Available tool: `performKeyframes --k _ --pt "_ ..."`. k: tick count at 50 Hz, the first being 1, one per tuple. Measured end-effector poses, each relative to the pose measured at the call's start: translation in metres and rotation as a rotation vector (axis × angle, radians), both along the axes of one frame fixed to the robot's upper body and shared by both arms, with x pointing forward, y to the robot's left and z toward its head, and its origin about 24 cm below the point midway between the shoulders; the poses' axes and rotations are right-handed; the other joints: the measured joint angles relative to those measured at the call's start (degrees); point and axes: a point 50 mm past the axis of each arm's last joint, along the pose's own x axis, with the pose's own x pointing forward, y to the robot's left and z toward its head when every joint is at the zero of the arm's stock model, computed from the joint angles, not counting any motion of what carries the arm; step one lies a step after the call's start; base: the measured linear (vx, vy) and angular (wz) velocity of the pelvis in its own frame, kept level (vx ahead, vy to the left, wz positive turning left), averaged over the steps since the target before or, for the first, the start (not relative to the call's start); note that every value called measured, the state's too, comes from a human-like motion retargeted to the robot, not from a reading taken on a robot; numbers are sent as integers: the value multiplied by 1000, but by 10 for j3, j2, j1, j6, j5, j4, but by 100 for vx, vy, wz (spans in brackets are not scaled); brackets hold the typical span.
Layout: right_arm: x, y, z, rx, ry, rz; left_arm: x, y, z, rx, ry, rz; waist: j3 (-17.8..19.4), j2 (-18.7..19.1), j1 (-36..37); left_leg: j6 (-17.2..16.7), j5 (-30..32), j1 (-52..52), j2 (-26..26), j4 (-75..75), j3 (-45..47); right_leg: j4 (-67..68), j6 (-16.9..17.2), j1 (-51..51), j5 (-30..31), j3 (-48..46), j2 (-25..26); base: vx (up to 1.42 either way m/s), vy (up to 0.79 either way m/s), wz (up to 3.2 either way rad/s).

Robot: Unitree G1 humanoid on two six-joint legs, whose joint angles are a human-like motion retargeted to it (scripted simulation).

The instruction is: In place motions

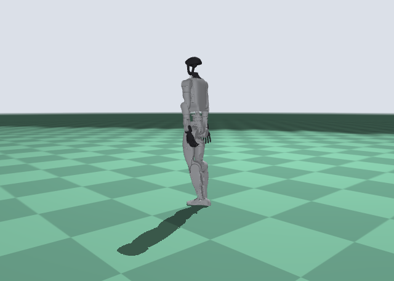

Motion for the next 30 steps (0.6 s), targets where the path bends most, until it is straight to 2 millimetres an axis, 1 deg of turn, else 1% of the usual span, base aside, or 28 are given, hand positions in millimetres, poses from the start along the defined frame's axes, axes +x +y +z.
performKeyframes --k 5,7,10,12,13,15,17,18,20,22,25,27,28,30 --pt "10 3 0 26 -36 -43 2 -6 -1 -15 -11 99 1 -12 21 -2 -7 -8 -14 29 -18 2 5 -4 5 20 -10 0 2 -24" --pt "13 2 1 20 -47 -20 7 -7 -1 -22 -25 114 3 -20 33 12 -7 -14 -26 43 -51 3 9 -9 12 40 -17 -2 8 -70" --pt "15 1 1 9 -51 28 17 -7 -2 -23 -59 92 10 -28 53 33 1 -21 -48 55 -119 6 11 -18 23 76 -20 -3 10 -124" --pt "17 1 1 5 -57 66 25 -3 -2 -5 -86 53 22 -31 80 38 6 -27 -53 60 -133 10 10 -26 33 118 -13 1 16 -227" --pt "19 1 1 3 -61 85 29 -1 -2 9 -99 28 28 -32 95 38 6 -34 -52 64 -125 12 9 -30 39 143 -7 1 16 -245" --pt "24 1 2 -2 -78 117 37 6 -1 56 -123 -43 35 -33 90 40 -15 -35 -32 57 -78 18 11 -42 50 176 -4 -2 13 -137" --pt "29 1 2 -6 -99 128 43 11 0 81 -143 -116 25 -18 -7 44 -38 -5 -15 32 -73 22 15 -50 58 126 -12 3 13 47" --pt "32 2 3 -8 -108 143 44 13 0 85 -147 -137 23 -9 -28 43 -37 -5 -6 22 -55 24 12 -59 67 137 1 18 18 -84" --pt "36 3 3 -11 -121 157 46 16 0 84 -149 -165 20 -2 -69 34 -43 -8 8 18 -34 27 9 -77 78 154 8 23 18 -189" --pt "45 7 4 -7 -146 156 46 23 1 79 -144 -184 27 -1 -110 31 -64 -1 26 14 38 26 10 -97 89 199 24 28 11 -328" --pt "58 10 6 35 -170 156 40 29 2 84 -117 -179 36 1 -127 20 -99 12 45 4 130 17 0 -116 82 238 57 31 7 -435" --pt "67 8 9 57 -176 164 32 29 3 83 -80 -165 40 15 -144 9 -117 21 67 -5 190 14 -15 -128 66 198 64 45 -2 -427" --pt "71 7 10 56 -183 166 27 29 3 78 -63 -154 43 24 -156 3 -125 25 78 -9 216 15 -22 -132 56 161 60 52 -9 -411" --pt "80 3 12 41 -210 164 19 28 3 60 -32 -126 47 43 -174 -12 -141 35 98 -21 289 20 -40 -135 28 48 42 42 -2 -458"
